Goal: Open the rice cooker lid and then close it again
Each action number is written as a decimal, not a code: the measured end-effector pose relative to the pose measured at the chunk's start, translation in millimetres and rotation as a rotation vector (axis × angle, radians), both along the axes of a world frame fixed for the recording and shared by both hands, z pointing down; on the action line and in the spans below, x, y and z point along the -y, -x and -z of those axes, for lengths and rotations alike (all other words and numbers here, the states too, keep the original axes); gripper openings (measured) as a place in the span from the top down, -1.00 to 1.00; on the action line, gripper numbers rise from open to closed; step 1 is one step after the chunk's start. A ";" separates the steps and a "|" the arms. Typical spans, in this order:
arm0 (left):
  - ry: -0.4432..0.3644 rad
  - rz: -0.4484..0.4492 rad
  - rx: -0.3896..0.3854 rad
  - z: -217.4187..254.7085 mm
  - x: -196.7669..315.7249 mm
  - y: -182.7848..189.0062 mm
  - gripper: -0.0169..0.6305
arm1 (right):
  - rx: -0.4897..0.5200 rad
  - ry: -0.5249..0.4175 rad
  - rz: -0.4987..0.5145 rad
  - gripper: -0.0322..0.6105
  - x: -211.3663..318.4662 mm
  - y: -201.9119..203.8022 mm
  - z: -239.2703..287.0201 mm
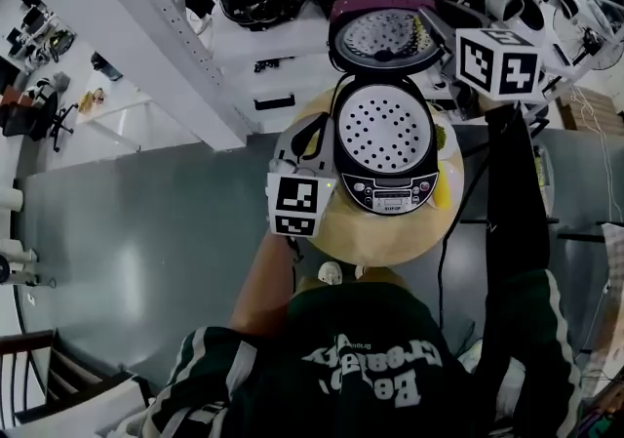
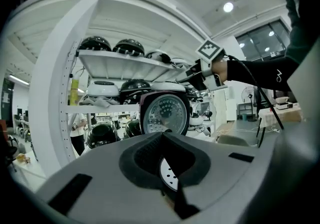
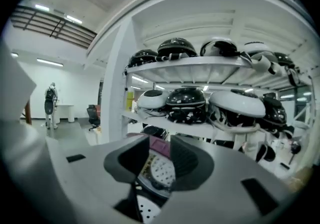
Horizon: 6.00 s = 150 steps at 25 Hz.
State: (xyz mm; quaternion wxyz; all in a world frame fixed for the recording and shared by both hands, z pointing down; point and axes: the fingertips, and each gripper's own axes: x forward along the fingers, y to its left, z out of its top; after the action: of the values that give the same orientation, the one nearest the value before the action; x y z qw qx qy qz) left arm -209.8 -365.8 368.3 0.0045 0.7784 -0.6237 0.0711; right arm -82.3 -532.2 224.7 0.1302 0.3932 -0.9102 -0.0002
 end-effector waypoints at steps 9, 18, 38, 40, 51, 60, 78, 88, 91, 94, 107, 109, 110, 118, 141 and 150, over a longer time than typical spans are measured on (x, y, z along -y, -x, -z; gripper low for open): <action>0.044 0.067 0.025 -13.2 3.3 25.3 0.96 | -0.127 0.116 -0.022 0.58 82.0 25.1 -8.9; 0.065 0.083 0.022 -19.7 -0.3 34.7 0.96 | -0.185 0.263 -0.002 0.70 86.1 27.0 -28.1; 0.033 0.021 0.020 -8.4 -40.2 20.0 0.96 | -0.218 0.316 -0.011 0.73 -41.5 -21.2 -89.9; 0.032 0.012 0.021 -8.7 -44.1 18.2 0.96 | -0.235 0.333 -0.007 0.73 -56.6 -25.0 -105.4; 0.037 -0.014 0.024 -11.5 -55.2 11.4 0.96 | -0.168 0.415 -0.036 0.77 -113.4 -39.9 -169.3; 0.046 -0.032 0.016 -14.1 -54.3 4.4 0.96 | -0.169 0.482 -0.039 0.82 -132.9 -42.3 -207.6; 0.066 -0.039 0.002 -25.2 -45.9 0.6 0.96 | -0.246 0.576 -0.052 0.83 -146.8 -45.8 -264.4; 0.075 -0.048 -0.002 -31.9 -42.0 3.2 0.96 | -0.344 0.560 -0.064 0.82 -147.8 -42.8 -273.4; 0.087 -0.056 -0.003 -37.6 -40.6 1.8 0.96 | -0.406 0.537 -0.051 0.83 -147.0 -40.4 -274.2; 0.100 -0.066 -0.001 -44.5 -41.1 -0.6 0.96 | -0.419 0.536 -0.056 0.84 -148.1 -38.8 -275.4; 0.085 -0.089 -0.008 -37.6 -43.6 -5.6 0.96 | -0.304 0.540 -0.134 0.85 -147.7 -42.8 -277.9; 0.078 -0.094 -0.009 -35.2 -46.0 -7.7 0.96 | -0.269 0.535 -0.154 0.83 -146.6 -44.6 -275.5; 0.077 -0.098 -0.010 -34.6 -47.5 -9.2 0.96 | -0.255 0.535 -0.160 0.83 -146.8 -45.0 -274.7; 0.071 -0.127 -0.004 -25.6 -61.3 -33.6 0.96 | -0.141 0.411 -0.210 0.84 -155.8 -57.5 -268.3; -0.013 -0.006 0.061 27.4 -187.6 -144.0 0.96 | 0.083 -0.025 -0.047 0.75 -304.2 -155.1 -141.7; -0.065 0.015 0.068 38.6 -226.6 -174.3 0.96 | 0.141 -0.117 -0.050 0.89 -346.1 -193.2 -118.8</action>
State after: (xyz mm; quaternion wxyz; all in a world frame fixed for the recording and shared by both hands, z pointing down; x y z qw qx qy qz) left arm -35.4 -139.3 329.7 -0.0417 0.7704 -0.6315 0.0770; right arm 110.8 -186.1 343.4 0.0425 0.4218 -0.9054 -0.0224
